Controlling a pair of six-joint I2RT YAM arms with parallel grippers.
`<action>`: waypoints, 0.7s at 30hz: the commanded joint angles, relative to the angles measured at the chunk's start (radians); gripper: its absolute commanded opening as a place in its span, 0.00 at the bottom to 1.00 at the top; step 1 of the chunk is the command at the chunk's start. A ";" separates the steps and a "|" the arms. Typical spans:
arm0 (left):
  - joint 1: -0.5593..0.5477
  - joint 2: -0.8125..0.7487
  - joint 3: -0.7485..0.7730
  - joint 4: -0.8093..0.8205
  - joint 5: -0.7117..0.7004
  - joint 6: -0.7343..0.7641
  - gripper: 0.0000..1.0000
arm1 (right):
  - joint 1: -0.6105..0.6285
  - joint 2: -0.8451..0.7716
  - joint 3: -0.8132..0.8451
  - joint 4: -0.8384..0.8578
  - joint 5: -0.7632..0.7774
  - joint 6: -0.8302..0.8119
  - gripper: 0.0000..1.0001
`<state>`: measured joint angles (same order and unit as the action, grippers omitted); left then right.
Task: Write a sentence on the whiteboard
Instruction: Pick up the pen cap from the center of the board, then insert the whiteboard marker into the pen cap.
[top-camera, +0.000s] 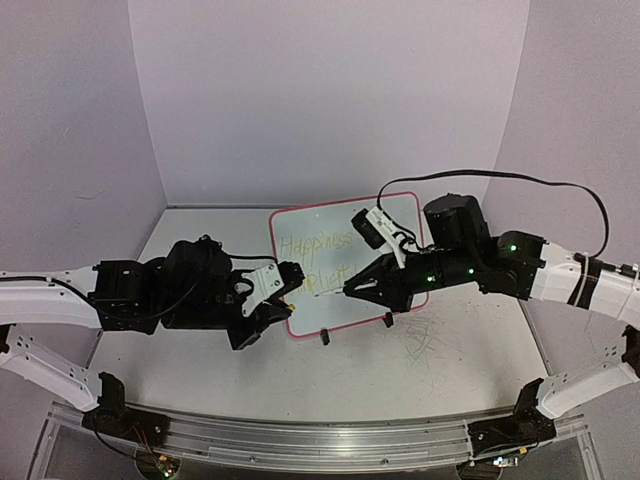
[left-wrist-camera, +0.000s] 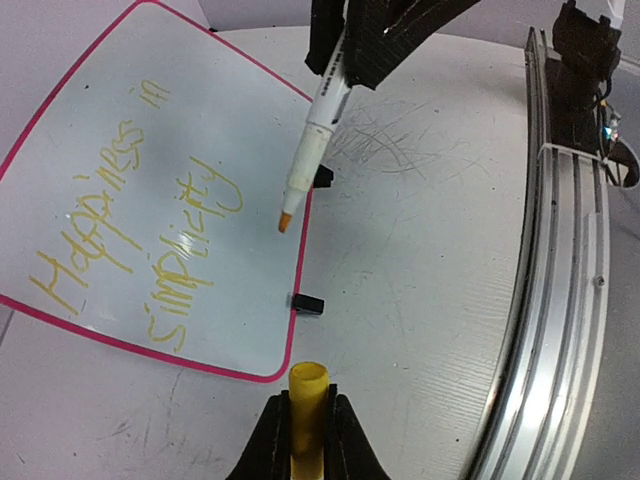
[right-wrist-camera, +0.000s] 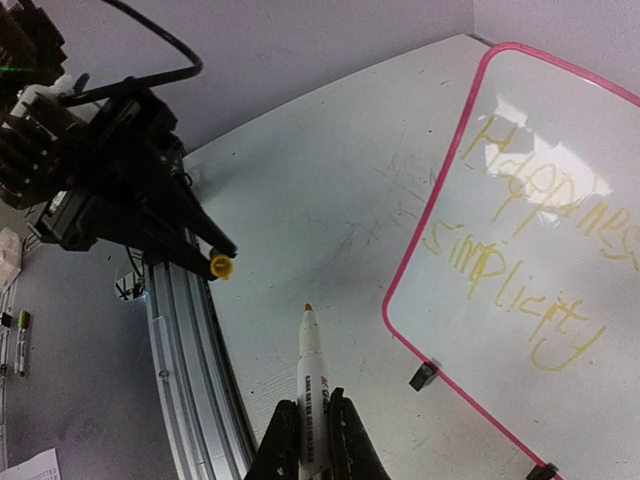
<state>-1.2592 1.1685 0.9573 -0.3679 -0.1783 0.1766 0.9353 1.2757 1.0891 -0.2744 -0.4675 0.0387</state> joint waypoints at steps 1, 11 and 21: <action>0.002 0.011 0.011 0.096 0.009 0.200 0.00 | 0.040 0.015 0.050 -0.001 -0.031 -0.008 0.00; 0.002 0.015 0.008 0.095 0.025 0.209 0.00 | 0.066 0.026 0.073 0.020 -0.040 0.000 0.00; 0.002 0.024 0.013 0.096 0.032 0.213 0.00 | 0.069 0.053 0.077 0.021 -0.034 0.001 0.00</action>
<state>-1.2579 1.1965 0.9562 -0.3087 -0.1566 0.3714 0.9985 1.3139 1.1259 -0.2779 -0.4923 0.0418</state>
